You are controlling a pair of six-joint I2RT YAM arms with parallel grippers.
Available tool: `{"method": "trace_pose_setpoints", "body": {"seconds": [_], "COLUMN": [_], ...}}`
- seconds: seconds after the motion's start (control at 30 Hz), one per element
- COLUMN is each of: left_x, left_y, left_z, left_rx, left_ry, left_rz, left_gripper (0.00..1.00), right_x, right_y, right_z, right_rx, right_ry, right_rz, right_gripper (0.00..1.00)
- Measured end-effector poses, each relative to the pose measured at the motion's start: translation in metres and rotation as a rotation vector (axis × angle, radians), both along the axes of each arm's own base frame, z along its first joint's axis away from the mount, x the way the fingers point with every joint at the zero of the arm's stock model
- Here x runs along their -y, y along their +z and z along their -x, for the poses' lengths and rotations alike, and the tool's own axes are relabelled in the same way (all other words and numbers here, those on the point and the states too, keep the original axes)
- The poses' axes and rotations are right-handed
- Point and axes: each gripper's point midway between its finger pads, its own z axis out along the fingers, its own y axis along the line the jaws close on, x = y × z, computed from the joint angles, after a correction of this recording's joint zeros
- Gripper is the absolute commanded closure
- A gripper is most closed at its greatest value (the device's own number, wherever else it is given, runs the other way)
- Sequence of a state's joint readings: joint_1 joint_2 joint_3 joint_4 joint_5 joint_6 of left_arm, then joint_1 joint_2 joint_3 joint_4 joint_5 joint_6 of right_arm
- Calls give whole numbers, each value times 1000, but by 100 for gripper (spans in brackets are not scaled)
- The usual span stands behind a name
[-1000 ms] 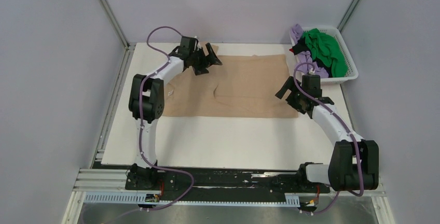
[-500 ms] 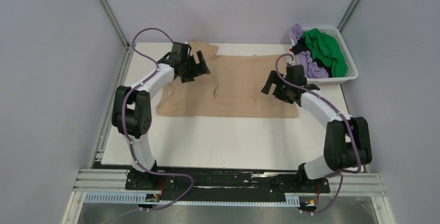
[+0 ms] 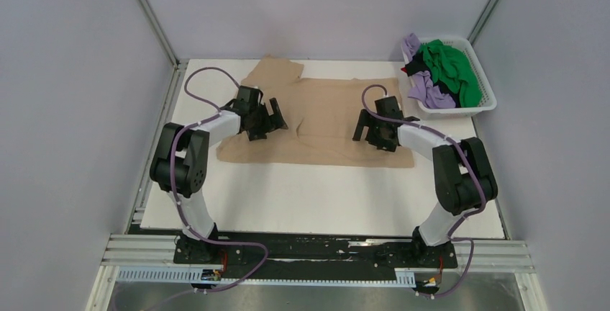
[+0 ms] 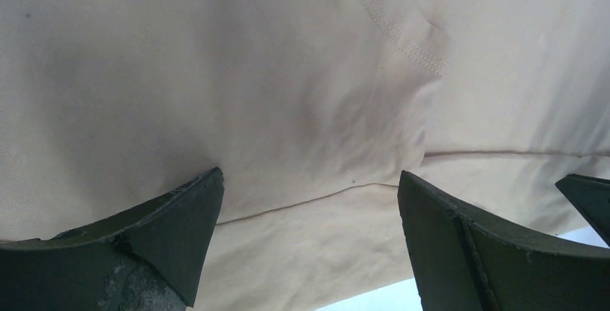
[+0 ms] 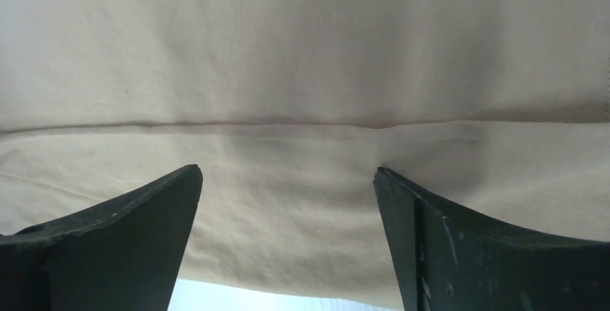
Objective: Fold and stack the t-shirts
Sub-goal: Fold the flattened tshirt in 1/3 of the way
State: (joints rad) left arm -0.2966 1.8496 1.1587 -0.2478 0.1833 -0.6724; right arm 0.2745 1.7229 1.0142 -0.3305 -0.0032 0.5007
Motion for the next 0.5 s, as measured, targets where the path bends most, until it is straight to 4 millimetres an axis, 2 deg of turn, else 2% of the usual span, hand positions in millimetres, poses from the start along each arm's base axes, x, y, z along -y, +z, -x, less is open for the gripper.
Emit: {"method": "trace_pose_setpoints", "body": {"seconds": [0.07, 0.17, 0.33, 0.5], "left_x": [-1, -1, 0, -7], "left_y": [0, 0, -2, -5], "left_z": [8, 30, 88, 150], "left_rx": [18, 27, -2, -61], "left_ry": [-2, -11, -24, -22], "left_rz": [14, 32, 25, 5], "left_gripper": [0, 0, 0, 0], "right_x": [3, 5, 4, -2], "right_y": [0, -1, -1, 0], "right_z": [13, 35, 75, 111], "right_rx": [-6, -16, -39, -76], "right_ry": [-17, -29, -26, -9], "right_rz": [-4, -20, -67, -128], "right_gripper": [0, 0, 0, 0]}}
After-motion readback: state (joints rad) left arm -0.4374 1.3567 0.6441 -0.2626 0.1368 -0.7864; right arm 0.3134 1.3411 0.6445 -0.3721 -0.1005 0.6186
